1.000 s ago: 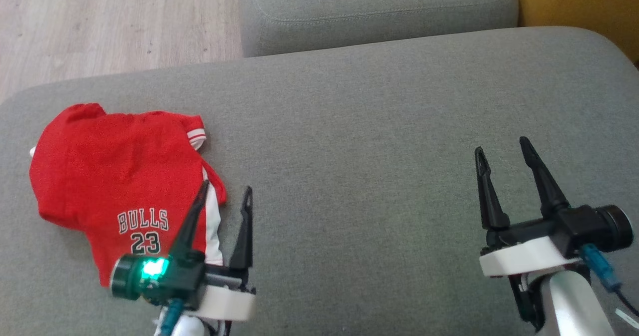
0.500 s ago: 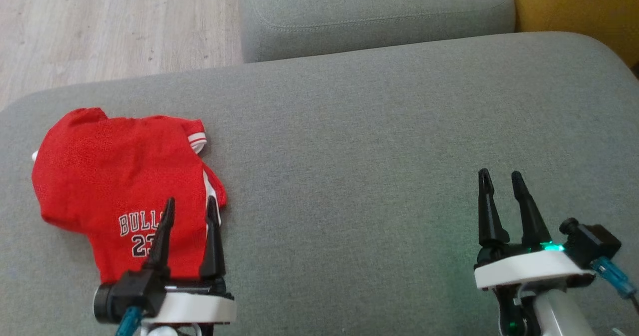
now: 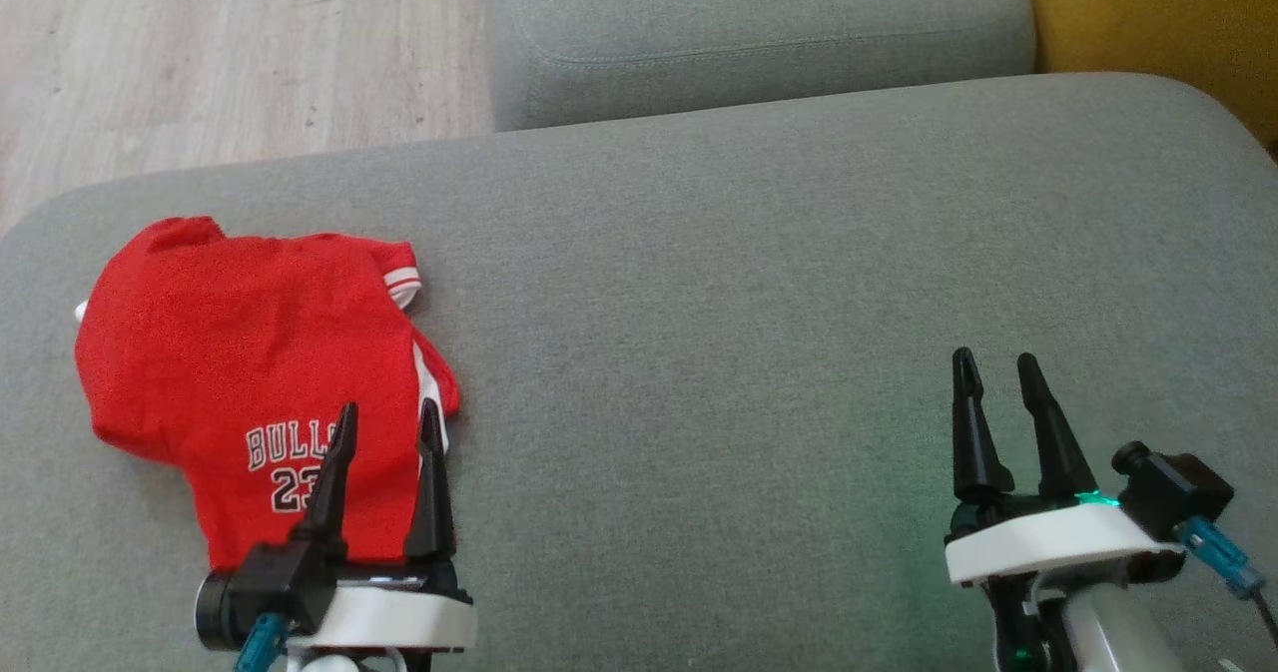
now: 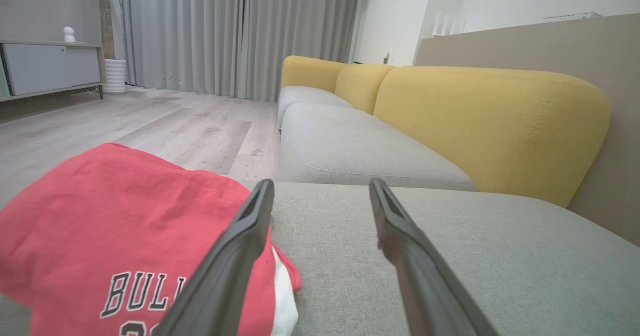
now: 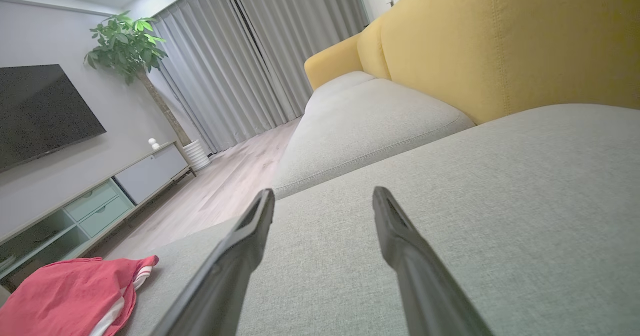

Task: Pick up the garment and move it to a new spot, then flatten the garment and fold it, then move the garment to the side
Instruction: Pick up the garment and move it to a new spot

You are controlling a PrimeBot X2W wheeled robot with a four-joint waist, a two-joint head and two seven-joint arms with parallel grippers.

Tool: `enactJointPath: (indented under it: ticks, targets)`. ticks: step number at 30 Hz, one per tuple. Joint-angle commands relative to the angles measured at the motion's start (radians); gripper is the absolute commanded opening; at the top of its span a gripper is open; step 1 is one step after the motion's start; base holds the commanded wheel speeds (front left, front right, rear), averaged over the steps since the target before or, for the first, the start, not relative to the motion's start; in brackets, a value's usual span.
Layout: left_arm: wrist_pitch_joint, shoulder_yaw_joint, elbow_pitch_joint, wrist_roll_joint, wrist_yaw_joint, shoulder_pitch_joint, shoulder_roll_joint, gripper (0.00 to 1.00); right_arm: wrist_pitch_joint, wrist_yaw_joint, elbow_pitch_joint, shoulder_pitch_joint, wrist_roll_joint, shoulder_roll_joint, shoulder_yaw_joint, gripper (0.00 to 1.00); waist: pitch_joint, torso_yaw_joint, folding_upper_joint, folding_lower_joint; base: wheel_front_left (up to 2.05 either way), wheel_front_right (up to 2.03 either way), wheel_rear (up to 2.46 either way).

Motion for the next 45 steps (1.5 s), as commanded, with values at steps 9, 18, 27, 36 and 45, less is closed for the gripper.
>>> enactJointPath:
  ticks: [9, 18, 27, 36, 45]
  targets:
    - [-0.006, 0.043, -0.022, 0.006, 0.024, -0.04, -0.002, 1.0, -0.011, -0.001, -0.022, -0.03, 0.017, -0.008, 0.069, 1.0, -0.009, 0.063, 0.0, 0.0, 0.0, 0.0, 0.0]
    - [-0.006, 0.075, -0.02, 0.023, 0.03, -0.021, -0.002, 1.0, -0.011, -0.001, -0.016, -0.016, 0.039, -0.008, 0.125, 1.0, -0.035, 0.166, 0.0, 0.0, 0.0, 0.0, 0.0]
    - [-0.006, 0.101, -0.024, 0.041, 0.032, 0.002, -0.002, 1.0, -0.011, -0.001, -0.016, -0.002, 0.063, -0.008, 0.172, 1.0, -0.057, 0.258, 0.0, 0.0, 0.0, 0.0, 0.0]
    - [-0.006, 0.115, -0.03, 0.05, 0.027, 0.017, -0.002, 1.0, -0.011, -0.001, -0.017, 0.009, 0.079, -0.008, 0.192, 1.0, -0.063, 0.31, 0.0, 0.0, 0.0, 0.0, 0.0]
    - [-0.006, 0.134, -0.03, 0.075, 0.011, -0.012, 0.002, 1.0, -0.011, -0.001, -0.02, -0.006, 0.07, -0.008, 0.187, 1.0, -0.021, 0.278, 0.0, 0.0, 0.0, 0.0, 0.0]
